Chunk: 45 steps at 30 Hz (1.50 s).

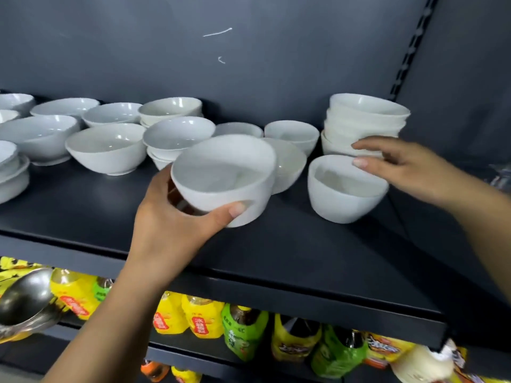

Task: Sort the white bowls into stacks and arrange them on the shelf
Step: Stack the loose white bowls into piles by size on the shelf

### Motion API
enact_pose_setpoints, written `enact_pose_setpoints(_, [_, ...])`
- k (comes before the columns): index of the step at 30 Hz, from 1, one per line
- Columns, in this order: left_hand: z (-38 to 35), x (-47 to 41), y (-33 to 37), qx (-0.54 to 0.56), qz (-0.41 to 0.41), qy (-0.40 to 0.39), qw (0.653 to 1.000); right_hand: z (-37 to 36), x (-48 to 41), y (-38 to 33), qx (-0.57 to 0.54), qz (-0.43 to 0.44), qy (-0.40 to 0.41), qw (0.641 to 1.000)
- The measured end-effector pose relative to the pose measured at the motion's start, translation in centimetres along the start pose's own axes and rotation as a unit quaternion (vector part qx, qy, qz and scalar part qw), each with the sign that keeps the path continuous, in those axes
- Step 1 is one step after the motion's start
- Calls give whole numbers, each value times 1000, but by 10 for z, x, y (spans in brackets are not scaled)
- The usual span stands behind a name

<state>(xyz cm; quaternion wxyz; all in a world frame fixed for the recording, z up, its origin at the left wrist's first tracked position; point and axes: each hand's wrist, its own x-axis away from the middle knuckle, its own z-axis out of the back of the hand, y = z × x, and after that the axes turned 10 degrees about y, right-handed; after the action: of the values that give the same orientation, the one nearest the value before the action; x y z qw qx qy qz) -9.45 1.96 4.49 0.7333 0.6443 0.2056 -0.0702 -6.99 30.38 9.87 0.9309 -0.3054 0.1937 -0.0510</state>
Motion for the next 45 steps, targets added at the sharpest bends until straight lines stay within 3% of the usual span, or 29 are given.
enact_pose_setpoints(6, [-76, -20, 44, 95, -13, -100, 990, -17, 18, 37, -127, -81, -44, 988])
enact_pose_setpoints(11, [-133, -28, 46, 36, -15, -146, 988, -22, 17, 53, -217, -67, 2, 974])
enact_pose_setpoints(17, [-152, -15, 28, -15, -50, -191, 980, -23, 19, 58, -230, -27, 4, 973])
enact_pose_setpoints(25, [-152, -10, 15, -13, -58, -192, 980, -23, 17, 63, -236, -18, 5, 972])
enact_pose_setpoints(40, [-155, 3, 7, -41, -58, -195, 978, -31, 19, 75, -265, -27, 24, 964])
enact_pose_setpoints(45, [-154, 5, 8, -34, -79, -203, 975, -29, 24, 69, -224, -51, 36, 973])
